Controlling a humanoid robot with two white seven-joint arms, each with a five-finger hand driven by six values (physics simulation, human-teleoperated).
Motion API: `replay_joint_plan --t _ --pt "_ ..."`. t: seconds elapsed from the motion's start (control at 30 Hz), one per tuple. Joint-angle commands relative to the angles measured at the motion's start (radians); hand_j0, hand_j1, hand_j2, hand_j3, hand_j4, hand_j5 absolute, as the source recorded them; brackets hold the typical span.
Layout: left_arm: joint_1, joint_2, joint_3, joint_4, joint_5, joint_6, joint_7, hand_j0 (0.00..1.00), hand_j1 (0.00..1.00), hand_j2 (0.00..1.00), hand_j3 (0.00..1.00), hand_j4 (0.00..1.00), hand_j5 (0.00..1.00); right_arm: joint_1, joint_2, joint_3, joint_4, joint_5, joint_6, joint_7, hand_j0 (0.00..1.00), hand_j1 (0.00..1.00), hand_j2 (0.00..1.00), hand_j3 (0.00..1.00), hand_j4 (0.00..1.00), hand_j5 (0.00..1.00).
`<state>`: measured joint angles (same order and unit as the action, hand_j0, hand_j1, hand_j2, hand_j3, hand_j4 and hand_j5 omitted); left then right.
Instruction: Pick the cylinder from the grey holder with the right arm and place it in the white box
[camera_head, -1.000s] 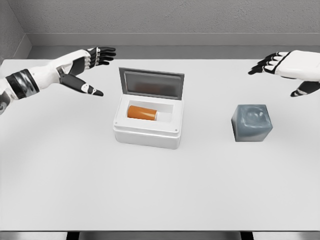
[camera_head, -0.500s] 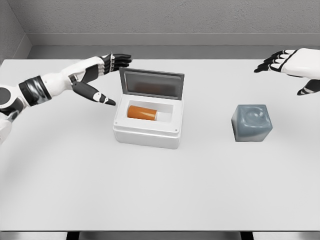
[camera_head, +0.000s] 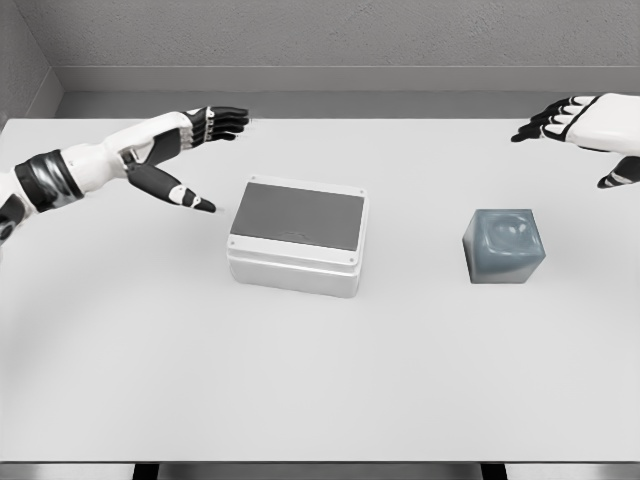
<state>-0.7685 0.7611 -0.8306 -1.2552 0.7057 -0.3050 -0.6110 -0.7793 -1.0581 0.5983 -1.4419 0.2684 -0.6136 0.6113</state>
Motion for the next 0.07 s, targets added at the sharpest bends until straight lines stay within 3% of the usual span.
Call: replay_joint_plan --t 0.0,0.03 --pt "0.0 0.037 0.004 0.075 -0.017 -0.002 0.0 1.0 1.0 1.0 1.0 1.0 1.0 0.0 0.0 -0.002 0.0 -0.005 0.003 0.0 1.0 1.0 1.0 1.0 1.0 1.0" --pt "-0.002 0.034 0.004 0.088 -0.023 -0.002 0.0 1.0 1.0 1.0 1.0 1.0 1.0 0.0 0.0 -0.002 0.0 -0.005 0.003 0.0 1.0 1.0 1.0 1.0 1.0 1.0"
